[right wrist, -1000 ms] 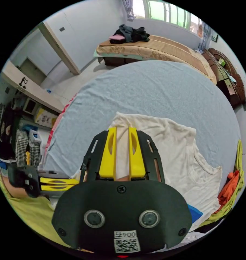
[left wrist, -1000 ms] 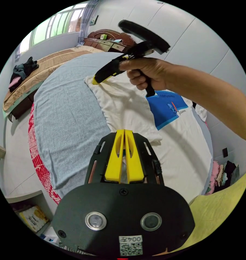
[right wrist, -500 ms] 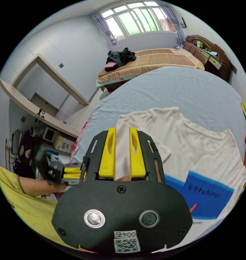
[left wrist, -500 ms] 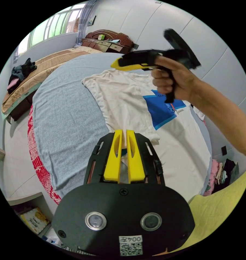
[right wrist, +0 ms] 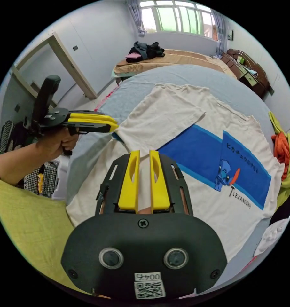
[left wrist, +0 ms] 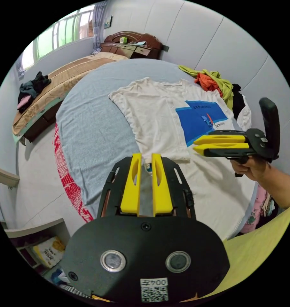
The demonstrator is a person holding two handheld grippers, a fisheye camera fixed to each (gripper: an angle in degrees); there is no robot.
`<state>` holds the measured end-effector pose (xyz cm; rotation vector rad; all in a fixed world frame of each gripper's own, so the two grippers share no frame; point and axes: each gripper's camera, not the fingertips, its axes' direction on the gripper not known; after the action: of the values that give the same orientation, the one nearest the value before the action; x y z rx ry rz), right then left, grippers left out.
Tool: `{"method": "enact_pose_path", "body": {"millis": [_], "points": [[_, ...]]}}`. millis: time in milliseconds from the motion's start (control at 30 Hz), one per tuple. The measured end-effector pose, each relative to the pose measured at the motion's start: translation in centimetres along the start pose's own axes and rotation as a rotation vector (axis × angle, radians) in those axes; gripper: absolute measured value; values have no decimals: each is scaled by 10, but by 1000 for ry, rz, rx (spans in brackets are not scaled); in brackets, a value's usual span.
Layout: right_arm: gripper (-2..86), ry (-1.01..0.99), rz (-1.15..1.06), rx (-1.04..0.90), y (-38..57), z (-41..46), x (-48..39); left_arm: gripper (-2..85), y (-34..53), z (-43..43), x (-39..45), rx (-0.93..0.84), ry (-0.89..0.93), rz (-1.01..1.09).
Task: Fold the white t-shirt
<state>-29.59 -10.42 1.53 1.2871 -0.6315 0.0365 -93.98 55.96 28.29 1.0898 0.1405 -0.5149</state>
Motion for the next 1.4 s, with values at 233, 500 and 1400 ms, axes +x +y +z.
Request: {"method": "enact_pose_path", "body": {"millis": [233,500,1400], "points": [[52,50,219,-148,153,-98,45,42,44,-21,52,-25,63,-15],[49,159,435,-290,321,-178,70,28,109,22,203,-210,155,-19],[-4,268,234,-455,368,-280,90,10,86,135,325,-529,54,-2]]}}
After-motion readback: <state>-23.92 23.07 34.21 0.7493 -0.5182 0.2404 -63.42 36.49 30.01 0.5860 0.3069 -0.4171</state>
